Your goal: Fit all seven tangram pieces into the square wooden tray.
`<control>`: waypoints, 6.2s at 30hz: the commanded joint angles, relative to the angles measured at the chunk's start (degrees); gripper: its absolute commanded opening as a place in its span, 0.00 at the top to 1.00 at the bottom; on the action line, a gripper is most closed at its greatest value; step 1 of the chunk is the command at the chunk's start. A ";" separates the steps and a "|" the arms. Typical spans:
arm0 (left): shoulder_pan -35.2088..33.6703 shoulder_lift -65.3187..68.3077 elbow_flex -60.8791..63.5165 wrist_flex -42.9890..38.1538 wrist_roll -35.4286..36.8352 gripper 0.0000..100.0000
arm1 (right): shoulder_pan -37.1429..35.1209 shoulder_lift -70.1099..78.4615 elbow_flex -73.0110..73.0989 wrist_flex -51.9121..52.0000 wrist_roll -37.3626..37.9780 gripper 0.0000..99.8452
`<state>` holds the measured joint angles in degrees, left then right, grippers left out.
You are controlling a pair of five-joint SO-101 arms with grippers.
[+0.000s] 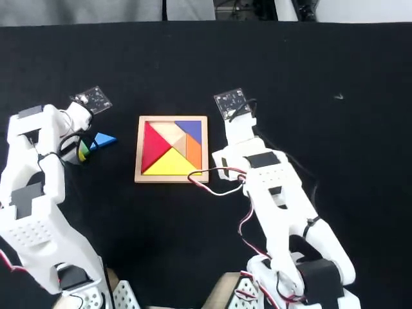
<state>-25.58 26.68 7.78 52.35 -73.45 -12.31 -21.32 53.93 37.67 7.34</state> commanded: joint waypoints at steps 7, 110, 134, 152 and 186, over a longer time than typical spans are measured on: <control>1.71 -0.79 -1.71 5.80 0.70 0.92 | 0.53 -2.95 -0.48 -1.05 0.62 0.98; 12.79 11.34 -34.51 45.10 45.63 0.88 | 0.53 -3.30 -0.57 -0.70 0.70 0.98; 20.09 7.82 -26.51 37.98 50.20 0.88 | 0.53 -3.30 -0.57 -0.62 0.70 0.98; 12.53 7.30 -29.14 35.78 40.97 0.94 | 0.53 -3.03 -0.48 -0.97 0.70 0.98; 34.42 -14.51 -33.89 47.12 44.75 0.97 | 5.89 -3.38 -2.07 -0.62 0.26 0.99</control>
<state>3.78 14.90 -22.90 99.91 -29.32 -10.02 -21.32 53.93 37.67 7.60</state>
